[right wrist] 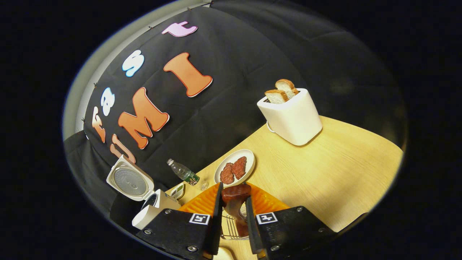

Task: Close the left gripper, press the button to open the rice cooker; take a wooden spoon from the chopstick holder with the right hand, scoop a spoonful of rice and pour it into the rice cooker, then put the wooden spoon back into the chopstick holder.

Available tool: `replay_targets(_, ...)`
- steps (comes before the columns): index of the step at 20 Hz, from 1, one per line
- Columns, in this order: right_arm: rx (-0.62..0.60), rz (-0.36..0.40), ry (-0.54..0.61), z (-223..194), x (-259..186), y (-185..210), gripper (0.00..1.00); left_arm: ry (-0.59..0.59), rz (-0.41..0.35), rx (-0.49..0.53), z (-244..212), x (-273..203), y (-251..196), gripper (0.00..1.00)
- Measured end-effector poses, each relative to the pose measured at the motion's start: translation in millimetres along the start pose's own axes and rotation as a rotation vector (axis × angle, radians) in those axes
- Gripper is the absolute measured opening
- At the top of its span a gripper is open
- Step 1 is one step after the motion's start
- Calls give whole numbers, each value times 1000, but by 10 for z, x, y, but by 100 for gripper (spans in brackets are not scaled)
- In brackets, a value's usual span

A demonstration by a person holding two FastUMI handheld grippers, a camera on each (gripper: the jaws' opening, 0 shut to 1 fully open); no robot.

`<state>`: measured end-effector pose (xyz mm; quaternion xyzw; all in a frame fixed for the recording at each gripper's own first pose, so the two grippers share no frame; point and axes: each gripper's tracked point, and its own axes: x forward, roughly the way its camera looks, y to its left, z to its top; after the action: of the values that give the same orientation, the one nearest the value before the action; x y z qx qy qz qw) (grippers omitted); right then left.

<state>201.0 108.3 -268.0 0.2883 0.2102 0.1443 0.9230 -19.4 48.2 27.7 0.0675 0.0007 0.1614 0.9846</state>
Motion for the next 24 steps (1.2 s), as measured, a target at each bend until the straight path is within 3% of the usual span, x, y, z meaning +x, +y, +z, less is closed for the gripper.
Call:
replay_targets(4, 53, 3, 28, -49, 34, 91, 23, 13, -2, -13, -58, -23, -19, 100)
replay_targets(9, 26, 9, 43, -34, 71, 191, 14, 28, 5, -19, -135, -78, 45, 100)
replay_targets(18, -55, 23, -82, 491, -452, 601, 14, 6, -19, -56, -55, 41, 345, 100)
replay_targets(21, -56, 50, -106, 486, -751, 861, 14, -28, 16, 15, -19, 209, 609, 100)
replay_targets(24, -60, 59, -123, 375, -1001, 1100, 14, -35, -43, 24, -30, 372, 623, 99)
